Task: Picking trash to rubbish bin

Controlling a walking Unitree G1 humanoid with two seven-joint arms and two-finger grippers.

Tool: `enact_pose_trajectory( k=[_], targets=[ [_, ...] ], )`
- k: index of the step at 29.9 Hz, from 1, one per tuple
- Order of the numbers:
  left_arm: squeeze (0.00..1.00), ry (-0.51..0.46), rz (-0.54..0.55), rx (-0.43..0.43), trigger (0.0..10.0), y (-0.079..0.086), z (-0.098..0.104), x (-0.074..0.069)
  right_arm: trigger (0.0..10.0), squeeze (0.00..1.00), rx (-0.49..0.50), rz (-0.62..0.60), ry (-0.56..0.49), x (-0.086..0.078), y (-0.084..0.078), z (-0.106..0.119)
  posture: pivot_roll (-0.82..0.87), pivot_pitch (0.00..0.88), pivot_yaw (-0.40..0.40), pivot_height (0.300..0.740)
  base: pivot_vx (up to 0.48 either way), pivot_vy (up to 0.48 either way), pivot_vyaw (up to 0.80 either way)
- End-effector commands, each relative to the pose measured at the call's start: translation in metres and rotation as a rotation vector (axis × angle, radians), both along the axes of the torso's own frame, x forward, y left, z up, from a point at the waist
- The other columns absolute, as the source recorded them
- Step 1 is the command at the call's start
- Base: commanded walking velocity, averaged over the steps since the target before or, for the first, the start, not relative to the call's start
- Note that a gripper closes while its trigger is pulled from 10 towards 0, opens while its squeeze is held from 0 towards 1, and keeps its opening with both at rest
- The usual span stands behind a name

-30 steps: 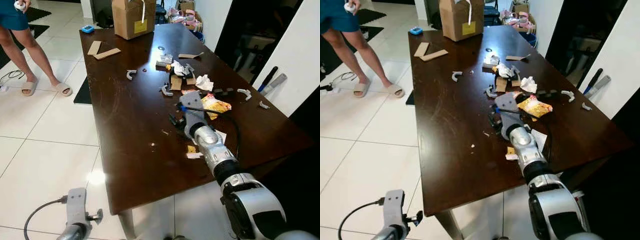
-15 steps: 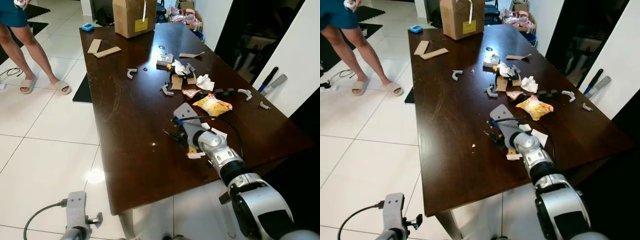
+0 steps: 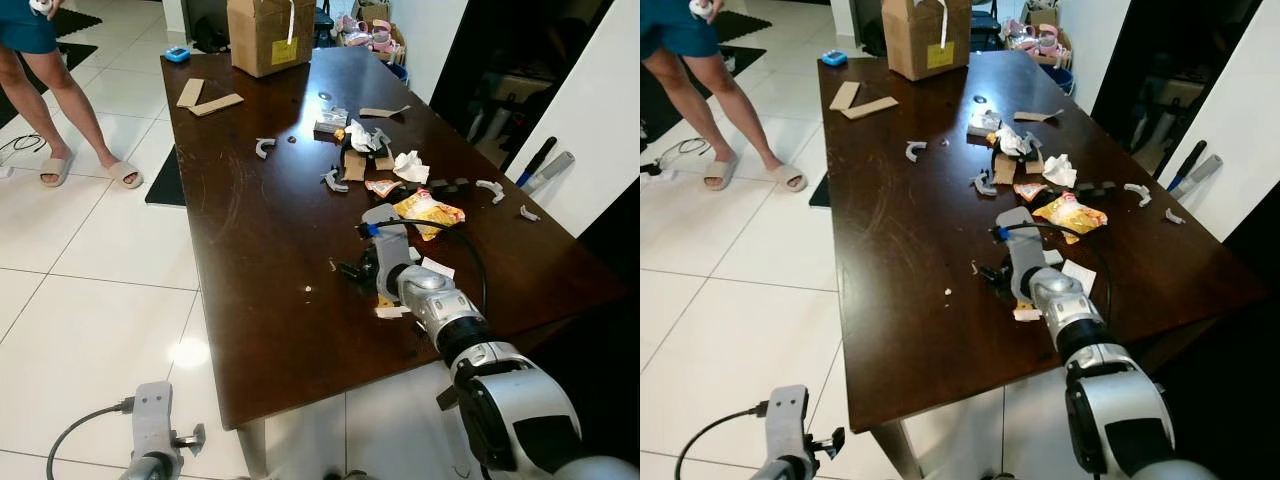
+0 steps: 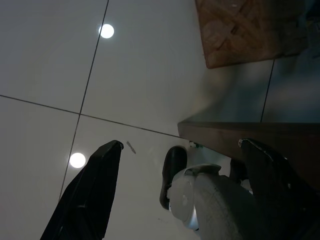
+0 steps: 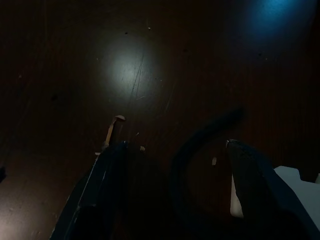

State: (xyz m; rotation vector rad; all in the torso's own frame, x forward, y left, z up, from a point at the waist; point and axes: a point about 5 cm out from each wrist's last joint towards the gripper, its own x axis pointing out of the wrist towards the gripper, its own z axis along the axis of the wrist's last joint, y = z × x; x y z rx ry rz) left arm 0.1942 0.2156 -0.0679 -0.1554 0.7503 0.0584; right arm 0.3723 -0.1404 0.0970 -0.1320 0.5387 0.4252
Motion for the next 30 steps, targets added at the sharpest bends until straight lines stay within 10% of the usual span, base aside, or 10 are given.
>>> enact_pose_trajectory(
  k=[1,6,7,23,30],
  targets=[
    [0.0,0.024,-0.002,-0.01,10.0,-0.004,-0.005,-0.007,10.0,0.0,-0.033,-0.06,0.124,-0.015,-0.016,-0.027,0.13,0.136,-0.071,0.74,0.0,0.0,0.0],
    [0.0,0.017,-0.003,-0.006,10.0,-0.004,-0.003,-0.004,10.0,0.0,-0.036,-0.131,0.182,-0.022,-0.031,-0.036,0.13,0.126,-0.076,0.74,0.0,0.0,0.0],
    [0.0,0.015,-0.002,-0.005,10.0,-0.004,-0.003,-0.004,0.6,0.0,-0.042,-0.135,0.199,-0.026,-0.035,-0.04,0.13,0.126,-0.076,0.74,0.0,0.0,0.0],
    [0.0,0.006,-0.002,0.006,10.0,0.001,-0.002,-0.004,0.0,0.0,-0.075,-0.047,0.308,-0.045,-0.036,-0.062,0.13,0.131,-0.069,0.74,0.0,0.0,0.0],
    [0.0,0.0,0.0,0.007,10.0,0.002,-0.001,-0.004,0.0,0.0,0.081,0.02,0.252,-0.038,-0.017,-0.049,0.13,0.13,-0.065,0.74,0.0,0.0,0.0]
  ],
)
